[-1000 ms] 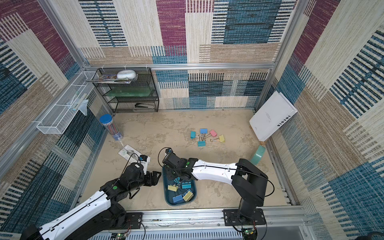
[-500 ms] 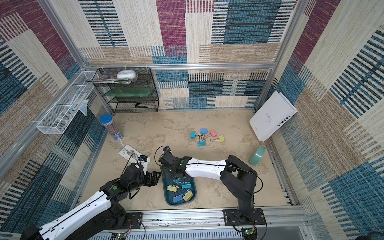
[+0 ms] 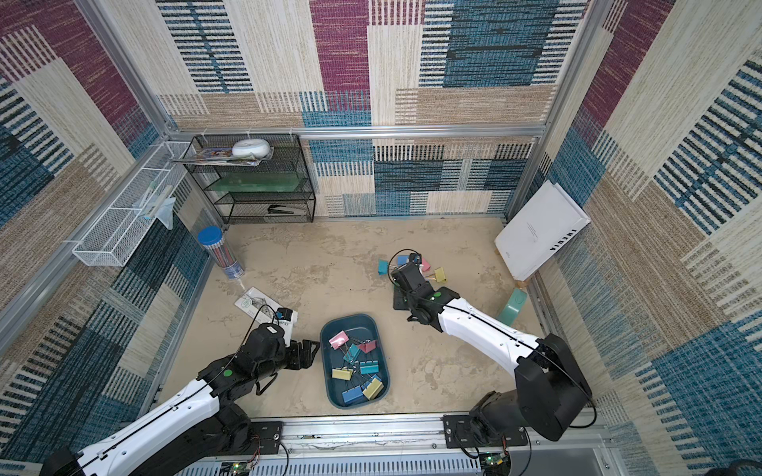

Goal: Put the binder clips in the storage box
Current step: Adjust the binder clip at the center of the board.

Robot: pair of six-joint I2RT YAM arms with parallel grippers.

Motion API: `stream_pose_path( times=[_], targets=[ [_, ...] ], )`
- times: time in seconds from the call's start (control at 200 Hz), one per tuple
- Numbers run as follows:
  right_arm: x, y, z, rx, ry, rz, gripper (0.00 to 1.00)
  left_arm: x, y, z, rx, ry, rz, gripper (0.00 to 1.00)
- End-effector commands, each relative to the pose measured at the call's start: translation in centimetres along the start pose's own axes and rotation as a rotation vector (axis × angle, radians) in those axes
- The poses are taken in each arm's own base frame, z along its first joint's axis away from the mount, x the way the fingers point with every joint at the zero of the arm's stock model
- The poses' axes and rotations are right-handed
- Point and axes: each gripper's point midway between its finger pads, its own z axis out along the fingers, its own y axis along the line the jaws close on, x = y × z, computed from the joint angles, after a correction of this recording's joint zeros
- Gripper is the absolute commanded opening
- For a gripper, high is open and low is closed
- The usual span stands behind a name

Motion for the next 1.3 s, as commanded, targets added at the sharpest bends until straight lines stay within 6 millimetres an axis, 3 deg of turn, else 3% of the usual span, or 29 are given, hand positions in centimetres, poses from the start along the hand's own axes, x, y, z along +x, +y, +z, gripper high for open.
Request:
stream_pose_path(
  times=[0.0, 0.19, 0.326, 0.511, 0.746, 1.057, 1.297],
  targets=[
    [-0.3, -3.9, 2.4, 0.049, 0.033, 0.052, 0.00, -0.1, 0.0, 0.0, 0.001, -0.009, 0.006, 0.82],
    [-4.2, -6.2, 5.0, 0.070, -0.022, 0.106, 0.00, -0.1, 0.0, 0.0, 0.000, -0.004, 0.006, 0.82],
    [-6.0, -6.4, 8.2, 0.060, 0.005, 0.091, 0.00, 0.0, 0.0, 0.0, 0.000, -0.005, 0.006, 0.82],
    [-6.9, -8.3, 12.1, 0.091, 0.047, 0.113, 0.00, 0.0, 0.0, 0.0, 0.005, -0.005, 0.008, 0.82],
    [-8.7, -9.3, 14.8, 0.084, 0.068, 0.106, 0.00, 0.0, -0.1, 0.1, 0.008, -0.005, 0.009, 0.82],
    [-8.2, -9.6, 18.0, 0.097, 0.133, 0.085, 0.00, 0.0, -0.1, 0.1, 0.005, -0.002, 0.010, 0.82],
    [-6.9, -8.8, 18.1, 0.045, 0.165, 0.086, 0.00, 0.0, -0.1, 0.1, 0.005, -0.005, 0.010, 0.82]
  ],
)
